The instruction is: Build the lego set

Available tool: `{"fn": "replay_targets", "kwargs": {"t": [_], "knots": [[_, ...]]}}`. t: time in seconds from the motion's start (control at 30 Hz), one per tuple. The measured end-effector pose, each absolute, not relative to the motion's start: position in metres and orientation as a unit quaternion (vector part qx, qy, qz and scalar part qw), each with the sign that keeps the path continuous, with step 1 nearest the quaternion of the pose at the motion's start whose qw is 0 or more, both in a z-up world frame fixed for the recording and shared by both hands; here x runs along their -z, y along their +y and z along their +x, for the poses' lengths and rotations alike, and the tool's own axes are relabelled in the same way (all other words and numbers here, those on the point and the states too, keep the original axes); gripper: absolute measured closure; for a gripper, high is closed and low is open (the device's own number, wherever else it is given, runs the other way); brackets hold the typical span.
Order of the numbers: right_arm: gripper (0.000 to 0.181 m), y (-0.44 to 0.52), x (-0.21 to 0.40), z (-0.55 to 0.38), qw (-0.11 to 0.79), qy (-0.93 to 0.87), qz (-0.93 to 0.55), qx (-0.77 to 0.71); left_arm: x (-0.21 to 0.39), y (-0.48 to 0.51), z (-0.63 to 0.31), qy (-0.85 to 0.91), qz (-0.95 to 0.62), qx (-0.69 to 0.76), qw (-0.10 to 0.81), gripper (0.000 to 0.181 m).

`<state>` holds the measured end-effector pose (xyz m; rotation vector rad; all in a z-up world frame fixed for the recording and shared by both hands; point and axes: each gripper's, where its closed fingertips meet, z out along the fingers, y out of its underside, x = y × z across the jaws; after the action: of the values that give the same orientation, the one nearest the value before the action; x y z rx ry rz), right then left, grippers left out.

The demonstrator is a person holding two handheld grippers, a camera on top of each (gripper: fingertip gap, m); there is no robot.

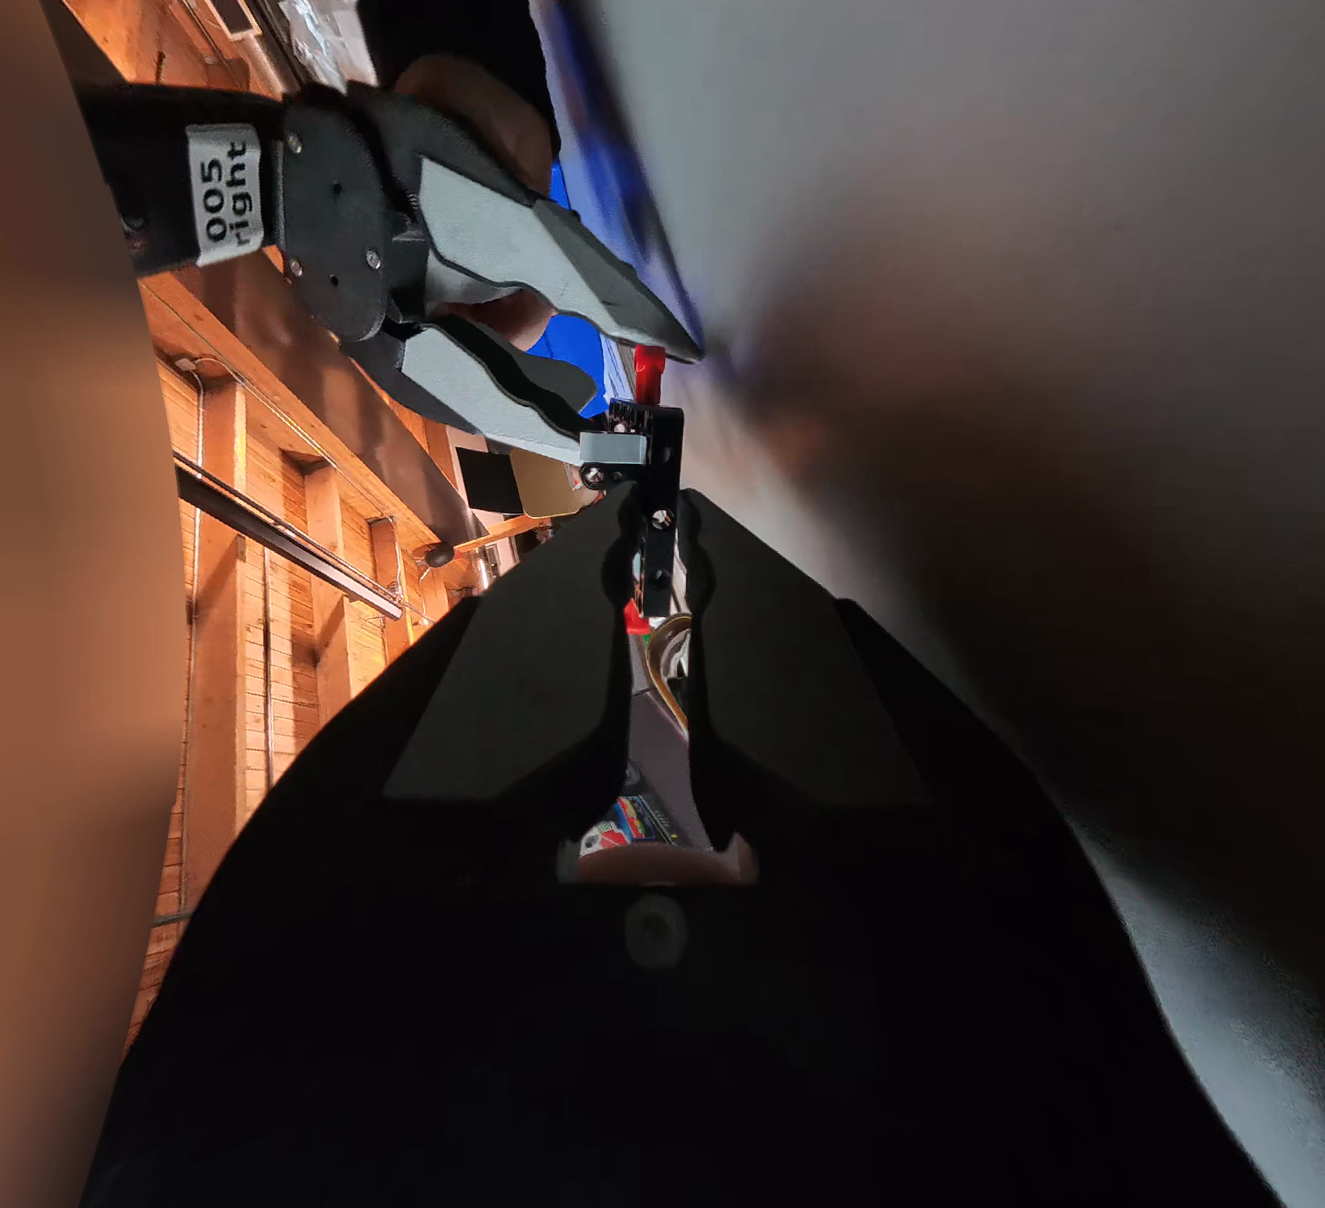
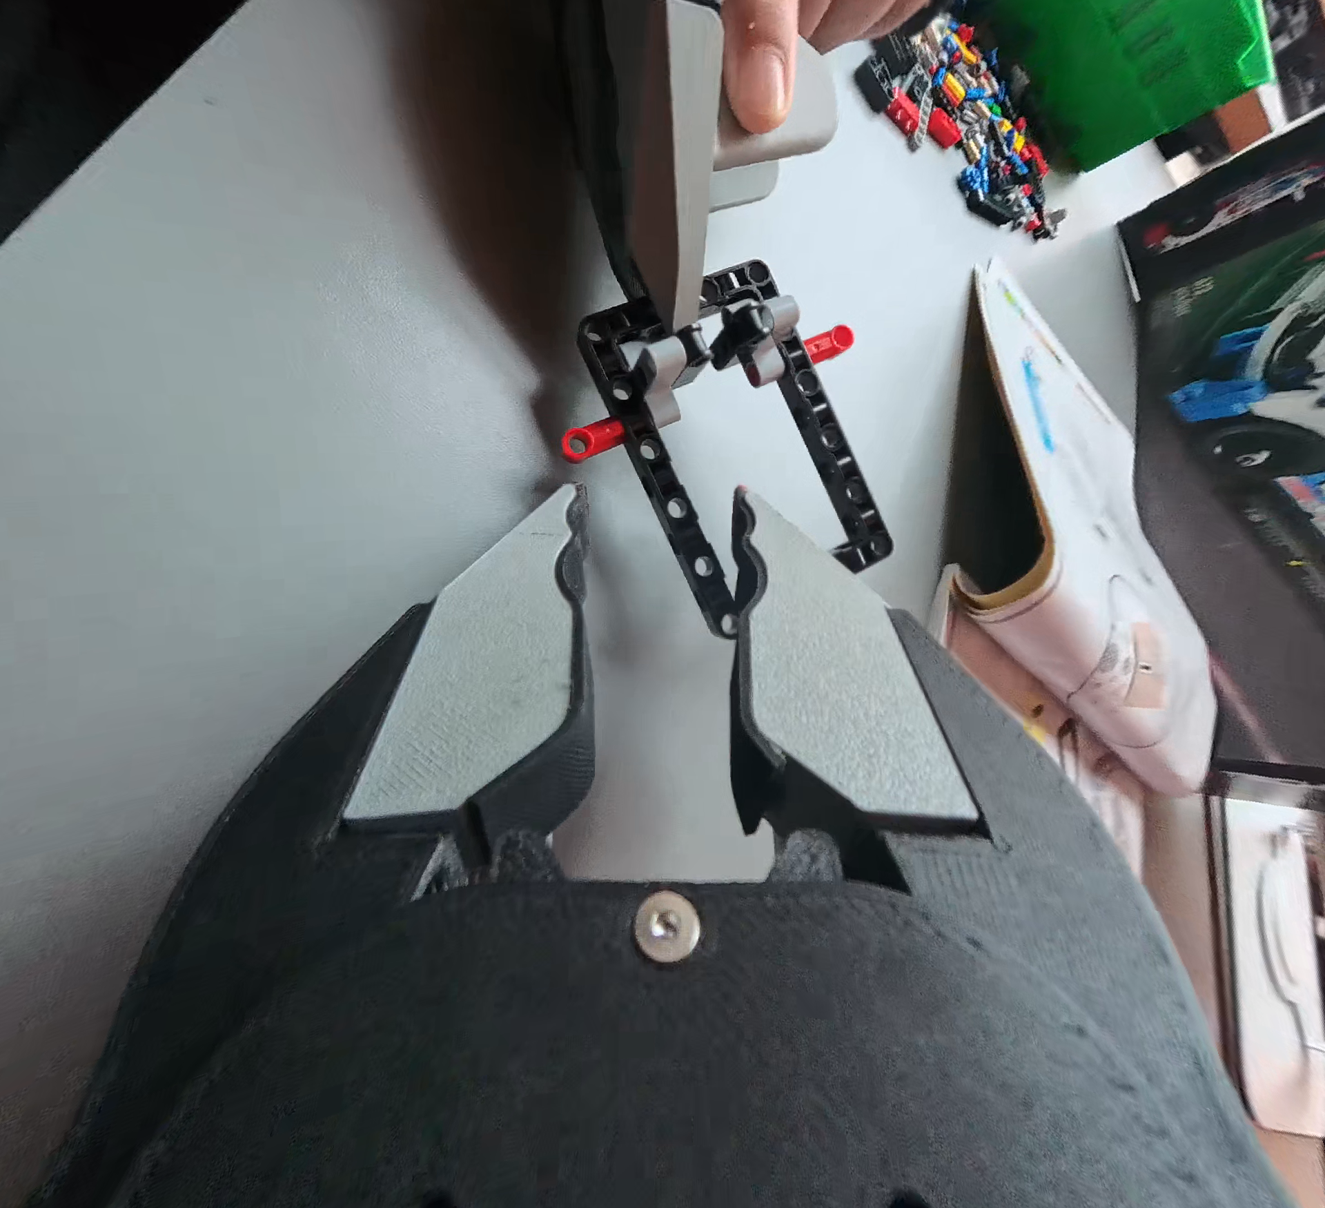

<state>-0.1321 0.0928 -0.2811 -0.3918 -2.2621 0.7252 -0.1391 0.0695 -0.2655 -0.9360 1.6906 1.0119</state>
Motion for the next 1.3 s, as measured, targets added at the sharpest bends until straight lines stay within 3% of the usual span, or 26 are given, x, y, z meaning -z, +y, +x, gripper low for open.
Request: {"fn": "replay_targets", "kwargs": {"t": [0.2, 0.33, 0.43, 0.5, 0.53, 0.63, 0.77, 0.87, 1.07, 1.13, 1.2, 1.3], "knots": [[0.135, 0.089, 0.276, -0.127, 0.323, -0.876, -0.157, -0.322, 0.276, 0.067, -0.135, 0.659, -0.495, -0.294, 0.484, 0.174], [0.123, 0.086, 0.256, -0.117, 0.241, -0.845, -0.208, -0.430, 0.284, 0.064, -0.130, 0.624, -0.581, -0.177, 0.492, 0.173], [0.127, 0.101, 0.260, -0.115, 0.191, -0.827, -0.272, -0.454, 0.281, 0.064, -0.135, 0.585, -0.627, -0.105, 0.504, 0.171], [0.096, 0.115, 0.273, -0.119, 0.172, -0.824, -0.326, -0.429, 0.281, 0.060, -0.137, 0.592, -0.623, -0.092, 0.503, 0.170], [0.100, 0.114, 0.275, -0.118, 0.160, -0.825, -0.330, -0.430, 0.281, 0.060, -0.137, 0.592, -0.620, -0.095, 0.506, 0.170], [0.133, 0.098, 0.281, -0.099, 0.115, -0.846, -0.312, -0.416, 0.280, 0.070, -0.147, 0.570, -0.642, -0.112, 0.500, 0.164], [0.134, 0.050, 0.285, -0.073, 0.041, -0.855, -0.289, -0.428, 0.277, 0.088, -0.185, 0.516, -0.688, -0.156, 0.487, 0.153], [0.140, 0.040, 0.273, -0.072, 0.100, -0.844, -0.279, -0.447, 0.273, 0.086, -0.201, 0.481, -0.724, -0.133, 0.476, 0.141], [0.115, 0.152, 0.251, -0.065, 0.272, -0.728, -0.466, -0.423, 0.219, 0.099, -0.186, 0.350, -0.806, 0.019, 0.476, 0.139], [0.099, 0.189, 0.244, -0.056, 0.292, -0.685, -0.521, -0.417, 0.208, 0.134, -0.167, 0.318, -0.832, 0.051, 0.453, 0.134], [0.099, 0.214, 0.239, -0.050, 0.304, -0.650, -0.555, -0.420, 0.202, 0.180, -0.141, 0.290, -0.844, 0.103, 0.439, 0.134], [0.110, 0.231, 0.233, -0.043, 0.340, -0.609, -0.560, -0.446, 0.227, 0.259, -0.130, 0.245, -0.893, 0.104, 0.363, 0.101]]}}
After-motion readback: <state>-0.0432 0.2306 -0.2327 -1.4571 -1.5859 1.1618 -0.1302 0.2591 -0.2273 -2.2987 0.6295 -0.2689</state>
